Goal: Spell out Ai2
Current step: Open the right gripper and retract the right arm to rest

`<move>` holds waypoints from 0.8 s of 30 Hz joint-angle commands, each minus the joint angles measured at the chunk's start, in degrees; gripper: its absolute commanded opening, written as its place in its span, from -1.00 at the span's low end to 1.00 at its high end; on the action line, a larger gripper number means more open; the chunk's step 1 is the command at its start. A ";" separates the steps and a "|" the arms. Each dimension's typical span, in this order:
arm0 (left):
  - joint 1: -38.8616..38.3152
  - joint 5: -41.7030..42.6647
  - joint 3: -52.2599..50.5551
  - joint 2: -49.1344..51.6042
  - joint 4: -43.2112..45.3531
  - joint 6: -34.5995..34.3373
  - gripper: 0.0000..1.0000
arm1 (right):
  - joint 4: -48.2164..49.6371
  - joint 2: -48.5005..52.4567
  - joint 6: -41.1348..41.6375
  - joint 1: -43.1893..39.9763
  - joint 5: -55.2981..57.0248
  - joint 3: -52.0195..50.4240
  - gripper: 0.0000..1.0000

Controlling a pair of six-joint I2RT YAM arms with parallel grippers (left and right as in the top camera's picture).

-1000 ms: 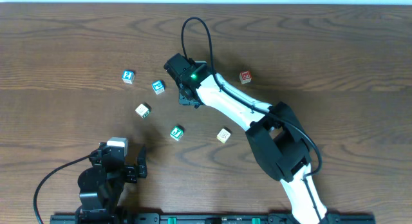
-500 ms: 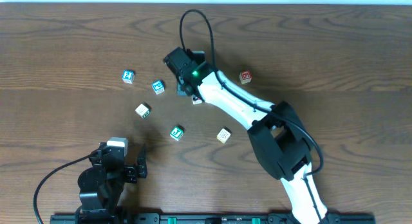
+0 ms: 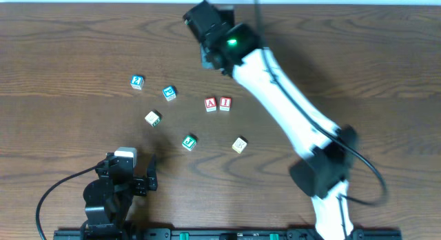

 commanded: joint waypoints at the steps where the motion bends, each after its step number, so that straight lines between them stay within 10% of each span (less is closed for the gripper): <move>1: 0.39 0.00 -0.70 -0.33 0.22 1.20 0.91 | -2.51 -11.17 -4.50 0.02 0.90 2.80 0.27; 8: 0.39 0.00 -0.70 -0.33 0.22 1.20 0.91 | -14.40 -27.19 -5.81 1.60 -1.57 -1.49 0.23; 19: 0.39 -0.57 -0.70 -0.33 0.35 0.55 0.91 | -11.13 -65.68 -2.82 7.45 -4.57 -44.81 0.44; 24: 0.35 11.21 -0.57 -0.33 0.00 -20.92 0.91 | -12.96 -80.04 -2.80 7.56 -10.25 -50.73 0.69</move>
